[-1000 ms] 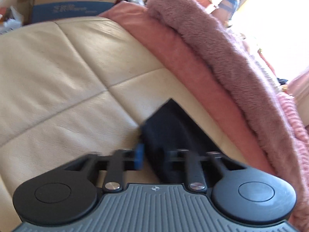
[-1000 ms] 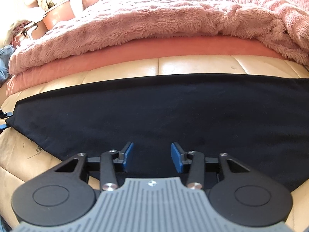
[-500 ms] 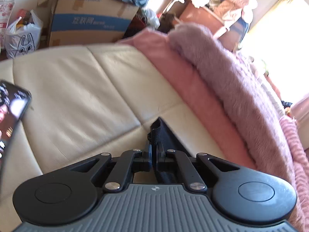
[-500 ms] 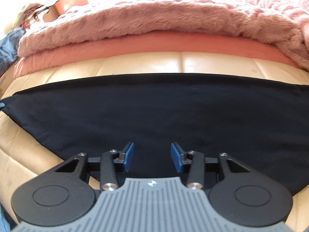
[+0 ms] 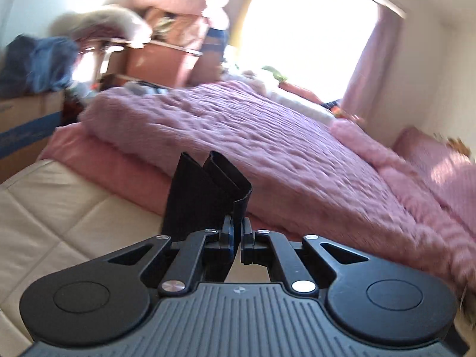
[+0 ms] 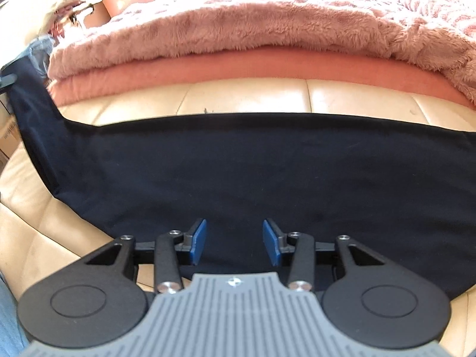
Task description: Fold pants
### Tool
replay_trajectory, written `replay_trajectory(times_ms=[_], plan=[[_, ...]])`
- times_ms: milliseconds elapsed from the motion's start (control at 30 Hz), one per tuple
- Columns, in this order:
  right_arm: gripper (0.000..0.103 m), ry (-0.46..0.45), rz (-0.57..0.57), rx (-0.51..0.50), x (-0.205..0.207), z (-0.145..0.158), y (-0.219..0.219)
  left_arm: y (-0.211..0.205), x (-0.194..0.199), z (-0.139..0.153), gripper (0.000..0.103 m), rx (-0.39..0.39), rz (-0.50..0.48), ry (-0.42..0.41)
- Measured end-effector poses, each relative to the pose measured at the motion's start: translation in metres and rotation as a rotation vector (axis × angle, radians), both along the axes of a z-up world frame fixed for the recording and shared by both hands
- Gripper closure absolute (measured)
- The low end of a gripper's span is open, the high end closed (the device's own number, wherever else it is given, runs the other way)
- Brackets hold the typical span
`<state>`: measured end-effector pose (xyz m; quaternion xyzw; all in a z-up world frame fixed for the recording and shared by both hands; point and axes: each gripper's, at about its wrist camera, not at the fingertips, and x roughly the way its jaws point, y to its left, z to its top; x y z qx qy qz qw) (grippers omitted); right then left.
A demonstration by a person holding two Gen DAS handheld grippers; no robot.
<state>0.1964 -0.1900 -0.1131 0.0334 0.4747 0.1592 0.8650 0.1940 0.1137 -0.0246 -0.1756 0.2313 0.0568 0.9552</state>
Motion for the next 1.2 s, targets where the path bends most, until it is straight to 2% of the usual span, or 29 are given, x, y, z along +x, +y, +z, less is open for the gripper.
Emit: replay_trajectory(times_ms=[100,233,333,433,500,600,733,800,900,967,1033,1100,1167,1200], plan=[[0.064,-0.007,-0.012,0.017,-0.007,0.004,-0.009,-0.056,0.009,-0.014,0.1,0.085,-0.105,0.038],[0.064,-0.008,-0.042,0.041,-0.019,0.007,-0.024,-0.12,0.006,-0.062,0.1,0.205,-0.258,0.146],[0.064,0.006,-0.071,0.062,-0.021,0.004,-0.033,-0.151,-0.004,-0.103,0.1,0.257,-0.359,0.262],[0.064,0.023,-0.083,0.078,-0.027,-0.001,-0.039,-0.158,-0.013,-0.128,0.099,0.254,-0.41,0.348],[0.064,0.031,-0.08,0.088,-0.031,-0.004,-0.038,-0.15,-0.014,-0.134,0.098,0.211,-0.421,0.377],[0.064,0.042,-0.072,0.099,-0.033,-0.008,-0.036,-0.129,-0.007,-0.134,0.09,0.071,-0.443,0.414],[0.064,0.047,-0.065,0.125,-0.031,-0.007,-0.03,-0.104,0.0,-0.132,0.068,-0.139,-0.488,0.447],[0.064,0.048,-0.058,0.145,-0.03,-0.008,-0.03,-0.091,0.0,-0.129,0.067,-0.223,-0.5,0.45],[0.064,0.047,-0.045,0.172,-0.028,-0.006,-0.023,-0.079,-0.005,-0.117,0.064,-0.263,-0.506,0.407],[0.064,0.049,-0.04,0.199,-0.025,-0.005,-0.018,-0.078,-0.008,-0.109,0.064,-0.225,-0.481,0.379],[0.064,0.049,-0.036,0.228,-0.023,-0.005,-0.013,-0.077,-0.008,-0.105,0.064,-0.133,-0.474,0.377],[0.067,0.05,-0.025,0.247,-0.018,-0.006,-0.006,-0.082,-0.009,-0.103,0.064,-0.027,-0.52,0.385],[0.084,0.048,-0.006,0.25,-0.013,-0.008,0.004,-0.096,-0.01,-0.103,0.062,0.094,-0.585,0.371],[0.086,0.05,0.005,0.253,-0.009,-0.01,0.008,-0.102,-0.011,-0.103,0.06,0.149,-0.618,0.362]])
